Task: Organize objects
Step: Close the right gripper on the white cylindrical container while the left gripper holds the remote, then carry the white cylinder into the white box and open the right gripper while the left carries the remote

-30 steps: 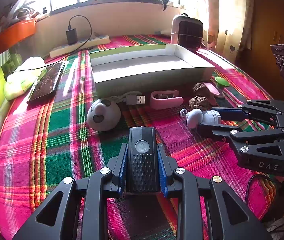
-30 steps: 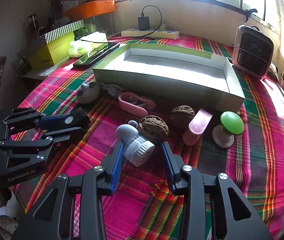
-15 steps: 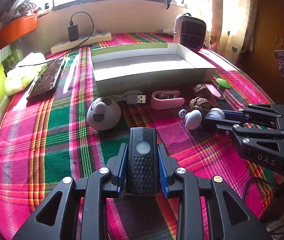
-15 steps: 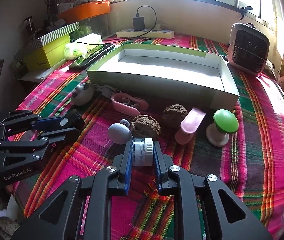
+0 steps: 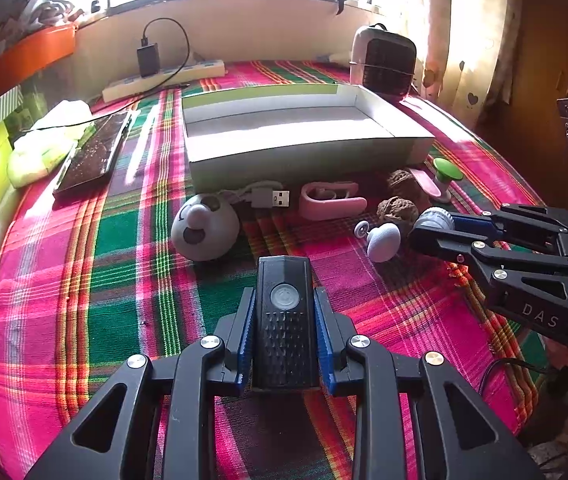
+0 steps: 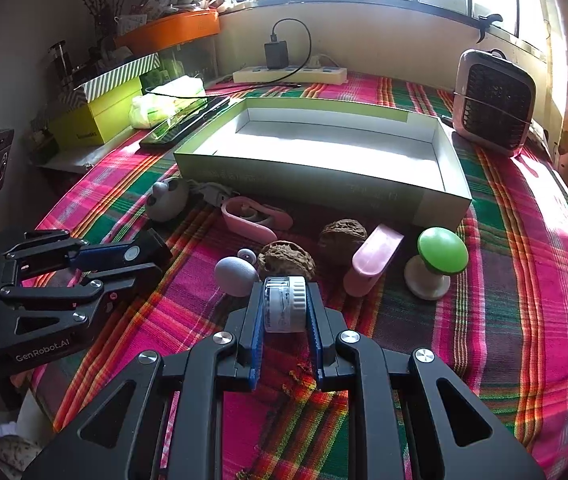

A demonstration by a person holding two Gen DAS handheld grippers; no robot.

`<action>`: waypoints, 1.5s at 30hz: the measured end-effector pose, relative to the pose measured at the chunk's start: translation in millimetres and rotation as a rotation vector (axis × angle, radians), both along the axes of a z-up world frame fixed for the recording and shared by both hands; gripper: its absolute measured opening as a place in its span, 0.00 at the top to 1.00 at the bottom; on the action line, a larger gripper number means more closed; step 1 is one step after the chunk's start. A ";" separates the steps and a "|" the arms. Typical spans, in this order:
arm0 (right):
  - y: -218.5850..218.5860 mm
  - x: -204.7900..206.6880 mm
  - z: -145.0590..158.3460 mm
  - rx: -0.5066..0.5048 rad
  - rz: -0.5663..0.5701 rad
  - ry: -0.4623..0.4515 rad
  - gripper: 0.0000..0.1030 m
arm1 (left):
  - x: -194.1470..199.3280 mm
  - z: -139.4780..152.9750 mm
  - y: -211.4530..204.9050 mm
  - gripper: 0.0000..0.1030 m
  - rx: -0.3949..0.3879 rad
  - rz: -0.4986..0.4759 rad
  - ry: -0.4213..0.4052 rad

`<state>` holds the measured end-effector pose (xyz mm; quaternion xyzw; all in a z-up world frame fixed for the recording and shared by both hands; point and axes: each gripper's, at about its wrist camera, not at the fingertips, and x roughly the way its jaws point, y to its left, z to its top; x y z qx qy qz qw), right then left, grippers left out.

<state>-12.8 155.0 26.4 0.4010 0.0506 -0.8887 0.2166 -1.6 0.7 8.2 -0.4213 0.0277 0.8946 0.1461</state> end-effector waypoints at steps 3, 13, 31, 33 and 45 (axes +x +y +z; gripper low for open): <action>0.2 -1.8 5.1 -0.009 0.005 0.003 0.81 | -0.4 6.6 2.5 0.76 0.000 -0.001 0.007; 2.8 -18.8 29.3 -0.032 0.000 0.040 0.81 | -23.0 33.8 2.5 0.76 0.045 0.018 0.031; -8.6 -117.6 41.5 -0.031 -0.022 0.018 0.81 | -119.6 45.9 2.5 0.76 0.064 0.069 0.033; -11.8 -129.6 40.0 -0.039 -0.018 -0.002 0.81 | -128.4 45.1 4.0 0.76 0.061 0.063 0.037; -27.2 -186.7 27.3 0.019 -0.037 -0.054 0.81 | -181.4 27.9 5.2 0.76 0.033 0.080 -0.008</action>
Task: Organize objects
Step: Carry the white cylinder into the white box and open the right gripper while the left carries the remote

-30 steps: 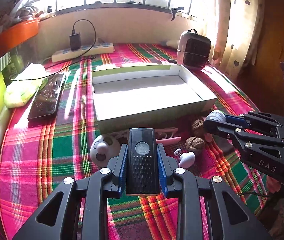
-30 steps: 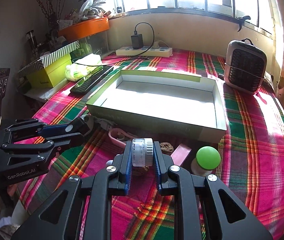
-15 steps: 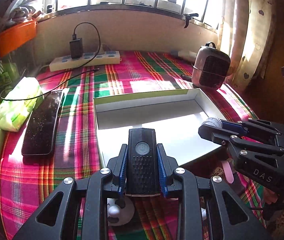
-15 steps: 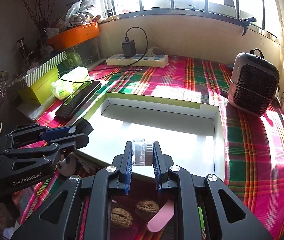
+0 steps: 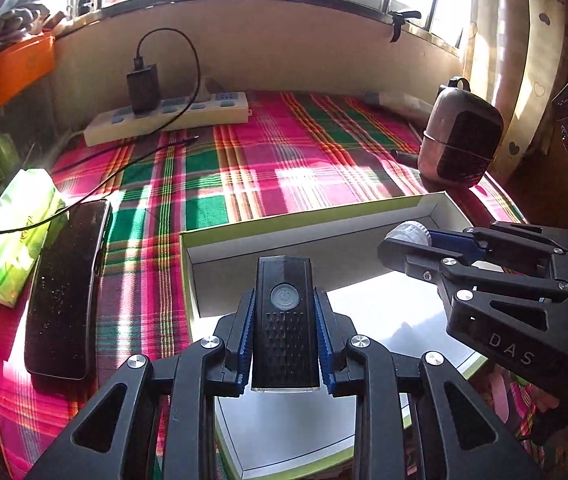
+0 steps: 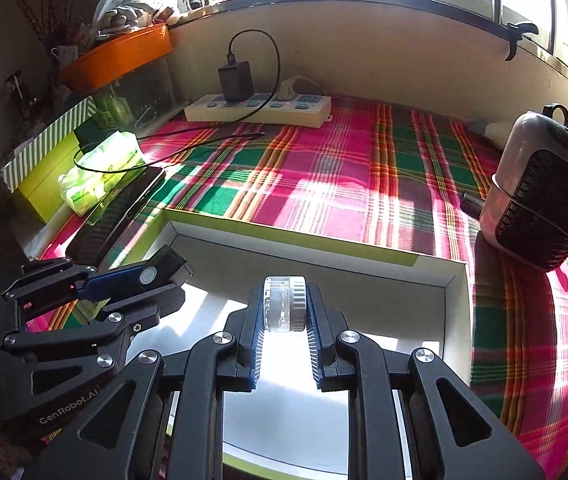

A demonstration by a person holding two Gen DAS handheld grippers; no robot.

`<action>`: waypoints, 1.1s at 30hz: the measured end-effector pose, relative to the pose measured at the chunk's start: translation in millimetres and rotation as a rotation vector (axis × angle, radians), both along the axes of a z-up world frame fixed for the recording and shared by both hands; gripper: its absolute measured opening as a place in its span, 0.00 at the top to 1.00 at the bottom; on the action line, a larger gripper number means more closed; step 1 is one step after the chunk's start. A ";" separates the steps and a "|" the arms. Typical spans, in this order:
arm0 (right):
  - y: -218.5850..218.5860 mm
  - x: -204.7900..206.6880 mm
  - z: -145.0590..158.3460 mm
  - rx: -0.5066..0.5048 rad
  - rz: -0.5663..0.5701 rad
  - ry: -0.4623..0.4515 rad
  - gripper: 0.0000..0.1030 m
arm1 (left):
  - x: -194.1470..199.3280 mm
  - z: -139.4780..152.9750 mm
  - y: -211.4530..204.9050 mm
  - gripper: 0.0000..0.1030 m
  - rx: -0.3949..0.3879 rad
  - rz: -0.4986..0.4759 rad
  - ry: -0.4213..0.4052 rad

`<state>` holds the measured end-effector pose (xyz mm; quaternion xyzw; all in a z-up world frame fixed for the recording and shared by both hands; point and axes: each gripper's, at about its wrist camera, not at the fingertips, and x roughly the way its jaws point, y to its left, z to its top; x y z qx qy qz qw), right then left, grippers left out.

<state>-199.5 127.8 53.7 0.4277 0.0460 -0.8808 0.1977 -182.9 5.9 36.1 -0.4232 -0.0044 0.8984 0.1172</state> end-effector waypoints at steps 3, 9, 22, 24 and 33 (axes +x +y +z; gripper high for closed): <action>-3.2 -8.4 -2.6 0.013 0.003 -0.006 0.81 | -9.5 -4.5 -0.3 0.76 0.000 0.005 -0.010; -7.9 -23.2 -11.7 0.029 -0.001 -0.026 0.81 | -23.0 -13.6 -3.3 0.76 0.000 0.015 -0.031; -14.5 -34.0 -23.1 0.042 -0.019 -0.057 0.81 | -33.1 -17.0 -2.2 0.76 -0.003 0.012 -0.021; -14.1 -35.8 -24.8 0.050 -0.032 -0.068 0.81 | -33.0 -17.2 -1.9 0.76 -0.006 0.012 -0.020; -13.4 -39.2 -26.6 0.059 -0.054 -0.079 0.81 | -34.5 -16.8 -2.6 0.75 -0.003 0.007 -0.019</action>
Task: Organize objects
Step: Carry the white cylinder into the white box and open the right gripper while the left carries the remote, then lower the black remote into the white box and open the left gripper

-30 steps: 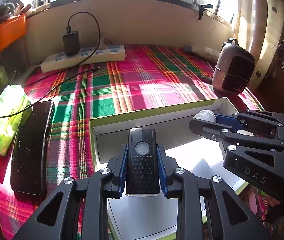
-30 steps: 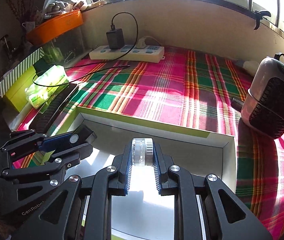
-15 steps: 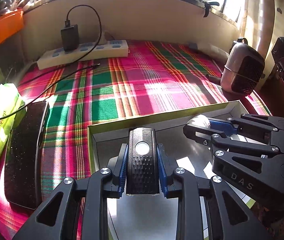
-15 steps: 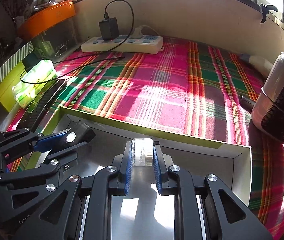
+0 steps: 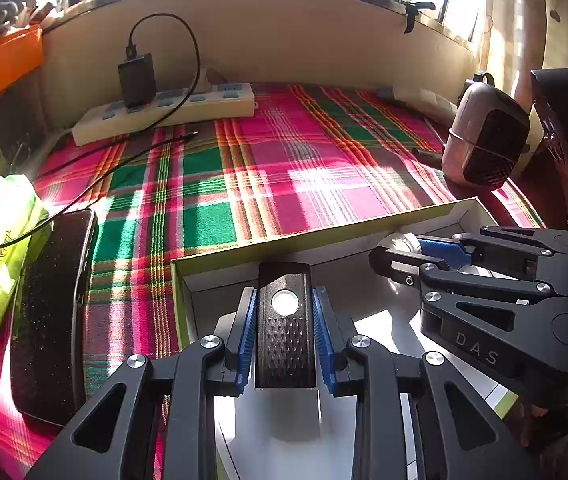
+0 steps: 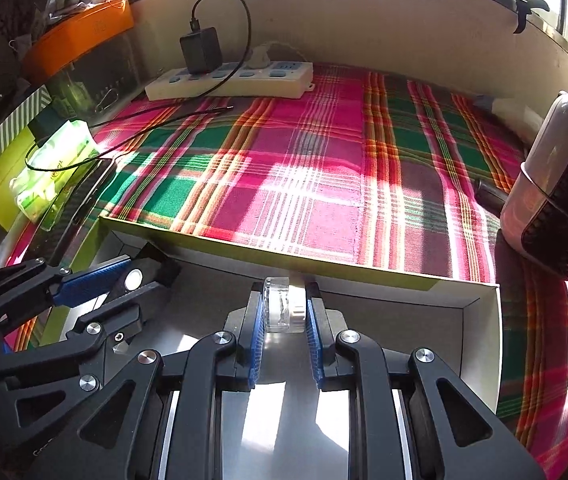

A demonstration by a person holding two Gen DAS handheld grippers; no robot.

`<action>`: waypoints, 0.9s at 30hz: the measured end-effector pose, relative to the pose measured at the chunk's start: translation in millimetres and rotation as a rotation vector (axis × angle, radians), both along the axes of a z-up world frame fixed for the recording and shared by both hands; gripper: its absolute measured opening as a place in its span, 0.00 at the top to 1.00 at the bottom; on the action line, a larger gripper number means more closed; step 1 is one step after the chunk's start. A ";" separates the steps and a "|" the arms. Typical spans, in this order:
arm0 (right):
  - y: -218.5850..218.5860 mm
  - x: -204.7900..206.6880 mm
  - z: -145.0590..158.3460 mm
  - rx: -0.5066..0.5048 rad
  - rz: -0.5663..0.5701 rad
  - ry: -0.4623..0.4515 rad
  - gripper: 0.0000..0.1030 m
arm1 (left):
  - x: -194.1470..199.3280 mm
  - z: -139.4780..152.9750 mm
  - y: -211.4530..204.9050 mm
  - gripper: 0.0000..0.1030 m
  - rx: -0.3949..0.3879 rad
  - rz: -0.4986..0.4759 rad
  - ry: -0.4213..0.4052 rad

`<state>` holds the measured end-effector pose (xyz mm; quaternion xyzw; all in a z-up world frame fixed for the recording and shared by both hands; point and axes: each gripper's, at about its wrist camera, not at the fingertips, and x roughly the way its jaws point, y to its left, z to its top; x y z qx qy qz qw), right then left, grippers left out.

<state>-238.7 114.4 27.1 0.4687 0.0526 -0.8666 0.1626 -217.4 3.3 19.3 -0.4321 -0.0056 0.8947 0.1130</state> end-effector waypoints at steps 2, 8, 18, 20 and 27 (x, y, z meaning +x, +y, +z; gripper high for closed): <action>0.2 -0.3 -0.1 -0.002 -0.002 -0.001 0.80 | -0.5 0.0 -0.2 0.75 0.001 -0.001 -0.001; 1.7 -0.1 0.5 -0.020 -0.011 -0.004 0.63 | 1.1 0.9 -0.9 0.75 0.012 0.008 -0.008; 7.2 7.6 5.5 -0.023 -0.041 0.012 0.57 | 11.7 6.7 -4.6 0.69 0.004 0.023 -0.004; 10.1 9.5 6.6 -0.027 -0.051 0.009 0.56 | 14.9 9.0 -7.1 0.68 0.008 0.025 -0.002; 11.6 22.3 13.1 -0.039 -0.053 0.023 0.56 | 31.0 19.3 -14.1 0.68 0.017 0.035 0.019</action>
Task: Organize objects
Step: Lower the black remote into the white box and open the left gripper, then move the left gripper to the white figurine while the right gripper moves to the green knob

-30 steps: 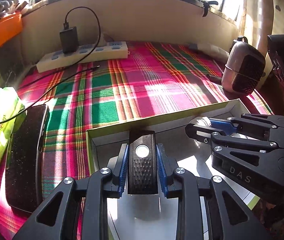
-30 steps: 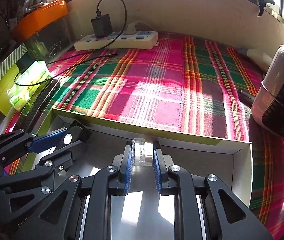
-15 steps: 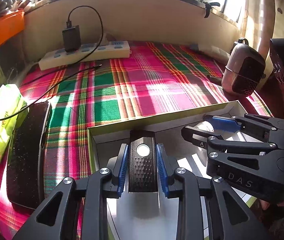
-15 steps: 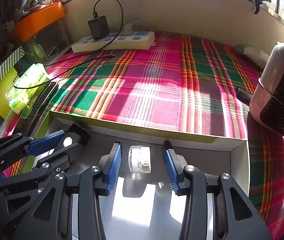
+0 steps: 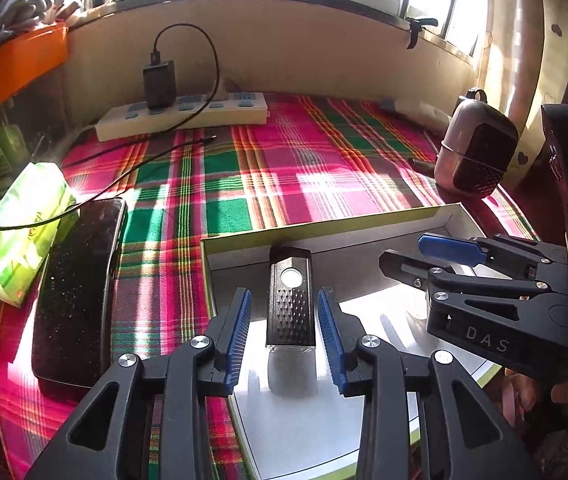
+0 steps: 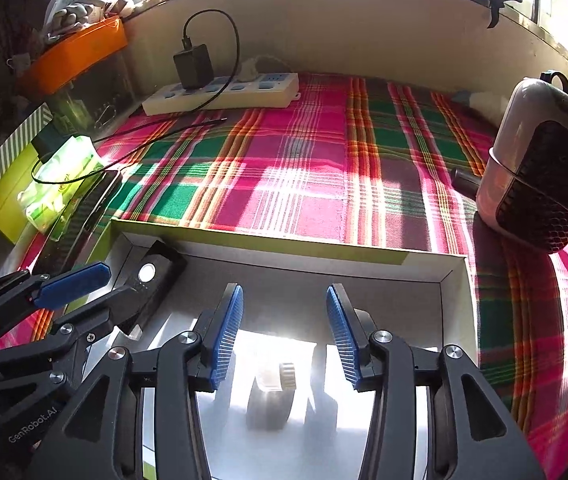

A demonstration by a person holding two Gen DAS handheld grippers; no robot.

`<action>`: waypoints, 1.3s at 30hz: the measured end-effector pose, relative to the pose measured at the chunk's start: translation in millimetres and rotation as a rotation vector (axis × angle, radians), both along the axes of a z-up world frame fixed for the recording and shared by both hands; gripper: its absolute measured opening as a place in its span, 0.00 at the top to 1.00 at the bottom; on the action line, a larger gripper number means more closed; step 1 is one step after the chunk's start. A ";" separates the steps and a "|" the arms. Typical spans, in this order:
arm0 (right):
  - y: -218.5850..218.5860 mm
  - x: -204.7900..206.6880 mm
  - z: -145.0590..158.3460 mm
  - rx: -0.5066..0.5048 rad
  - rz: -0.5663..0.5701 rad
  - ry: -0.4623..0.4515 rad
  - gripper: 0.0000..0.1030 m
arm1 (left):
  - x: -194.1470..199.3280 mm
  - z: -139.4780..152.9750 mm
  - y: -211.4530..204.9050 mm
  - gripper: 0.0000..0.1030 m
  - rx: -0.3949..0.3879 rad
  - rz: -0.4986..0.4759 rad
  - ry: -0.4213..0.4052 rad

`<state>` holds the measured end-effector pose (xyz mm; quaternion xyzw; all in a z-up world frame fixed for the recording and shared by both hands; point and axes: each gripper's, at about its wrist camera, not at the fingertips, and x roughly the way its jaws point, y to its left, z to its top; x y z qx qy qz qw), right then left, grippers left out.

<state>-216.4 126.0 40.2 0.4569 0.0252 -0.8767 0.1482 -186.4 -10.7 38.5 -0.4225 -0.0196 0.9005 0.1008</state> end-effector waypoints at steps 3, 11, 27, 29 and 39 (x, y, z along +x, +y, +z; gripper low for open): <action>0.3 6.2 0.0 -0.001 -0.001 0.000 0.56 | 6.0 2.0 -1.0 0.68 -0.001 0.004 0.007; 3.6 16.6 2.0 0.004 -0.013 0.004 0.56 | 14.6 3.0 -4.3 0.68 0.008 0.017 0.007; 13.1 40.9 9.6 0.002 -0.030 0.052 0.56 | 37.9 7.3 -13.9 0.68 0.034 0.017 0.037; 15.2 45.1 12.0 -0.005 -0.036 0.062 0.56 | 41.3 9.3 -15.5 0.68 0.039 0.016 0.049; 22.9 70.0 20.2 -0.010 -0.058 0.115 0.56 | 65.6 15.5 -23.0 0.68 0.068 0.026 0.089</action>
